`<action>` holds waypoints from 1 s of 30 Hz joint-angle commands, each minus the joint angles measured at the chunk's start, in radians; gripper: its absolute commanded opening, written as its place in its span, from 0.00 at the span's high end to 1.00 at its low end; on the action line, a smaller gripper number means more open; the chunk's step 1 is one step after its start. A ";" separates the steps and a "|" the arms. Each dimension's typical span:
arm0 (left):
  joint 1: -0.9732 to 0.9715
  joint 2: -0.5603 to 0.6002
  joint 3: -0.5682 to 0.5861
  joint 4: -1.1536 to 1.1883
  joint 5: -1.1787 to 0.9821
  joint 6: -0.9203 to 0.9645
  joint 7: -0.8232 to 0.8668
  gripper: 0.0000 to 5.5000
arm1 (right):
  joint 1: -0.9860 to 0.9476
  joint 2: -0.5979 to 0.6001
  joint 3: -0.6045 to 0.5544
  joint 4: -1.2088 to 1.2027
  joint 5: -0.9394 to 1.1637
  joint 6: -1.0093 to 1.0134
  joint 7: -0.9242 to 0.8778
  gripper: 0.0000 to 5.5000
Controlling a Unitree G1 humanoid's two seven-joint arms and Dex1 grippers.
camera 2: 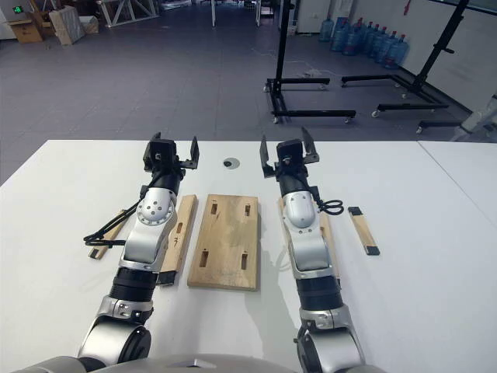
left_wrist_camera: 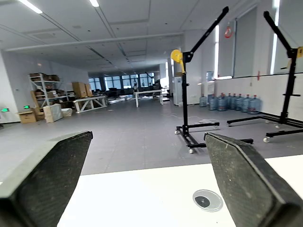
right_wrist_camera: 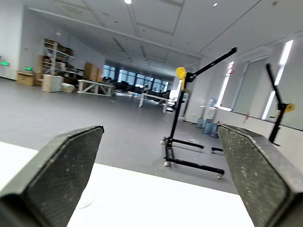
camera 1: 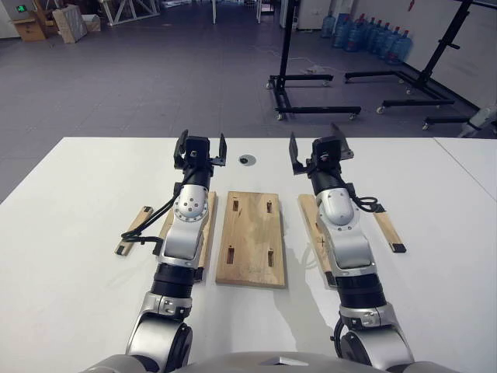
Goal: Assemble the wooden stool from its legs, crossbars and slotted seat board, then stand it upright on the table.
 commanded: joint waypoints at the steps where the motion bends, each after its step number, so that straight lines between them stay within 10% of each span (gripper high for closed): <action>1: 0.007 0.003 -0.018 -0.005 -0.008 0.020 -0.030 0.21 | 0.015 0.012 -0.002 -0.016 0.026 0.016 0.010 0.20; 30: -0.044 -0.032 -0.031 0.078 -0.006 -0.036 -0.010 0.21 | -0.056 -0.027 -0.030 0.083 0.063 0.067 0.041 0.20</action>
